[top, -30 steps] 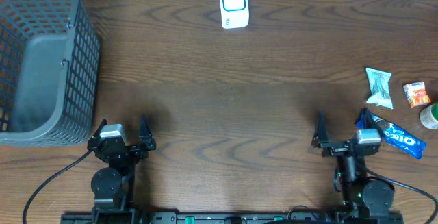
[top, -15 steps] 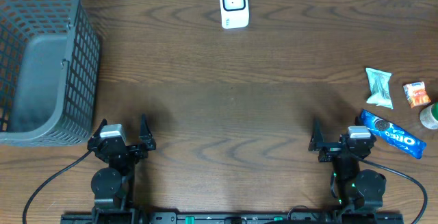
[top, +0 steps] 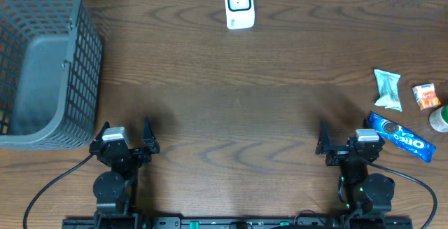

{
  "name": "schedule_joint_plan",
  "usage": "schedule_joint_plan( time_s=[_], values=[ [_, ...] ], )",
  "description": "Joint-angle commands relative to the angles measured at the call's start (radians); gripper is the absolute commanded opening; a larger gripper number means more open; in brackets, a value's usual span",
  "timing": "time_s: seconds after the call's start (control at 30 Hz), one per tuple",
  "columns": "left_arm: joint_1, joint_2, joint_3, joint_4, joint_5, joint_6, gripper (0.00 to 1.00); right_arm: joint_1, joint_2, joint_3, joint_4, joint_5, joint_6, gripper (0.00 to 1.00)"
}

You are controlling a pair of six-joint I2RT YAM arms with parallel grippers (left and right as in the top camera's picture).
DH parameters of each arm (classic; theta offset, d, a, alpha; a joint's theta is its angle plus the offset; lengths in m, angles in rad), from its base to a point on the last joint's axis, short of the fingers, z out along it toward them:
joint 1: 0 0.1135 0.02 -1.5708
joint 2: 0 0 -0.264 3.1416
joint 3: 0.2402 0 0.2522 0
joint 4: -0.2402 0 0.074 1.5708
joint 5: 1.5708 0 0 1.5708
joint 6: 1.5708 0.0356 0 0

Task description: Scan the item barcode

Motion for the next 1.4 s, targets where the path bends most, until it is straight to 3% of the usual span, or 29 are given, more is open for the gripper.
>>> schedule_joint_plan(
  time_s=[0.0, 0.2, 0.33, 1.37],
  values=[
    [0.003, -0.005, -0.023, -0.033, -0.005, 0.01, 0.98, 0.009, -0.006, -0.004, 0.0, 0.005, 0.007, 0.99],
    [0.002, -0.007, -0.023, -0.034, 0.01, 0.033, 0.98, 0.009, -0.006, -0.004, 0.0, 0.005, 0.007, 0.99],
    [0.002, -0.007, -0.023, -0.035, 0.053, 0.125, 0.98, 0.009, -0.006, -0.004, 0.0, 0.005, 0.007, 0.99],
    [0.003, -0.002, -0.023, -0.032, 0.051, 0.126, 0.98, 0.009, -0.006, -0.004, 0.0, 0.005, 0.006, 0.99]
  ],
)
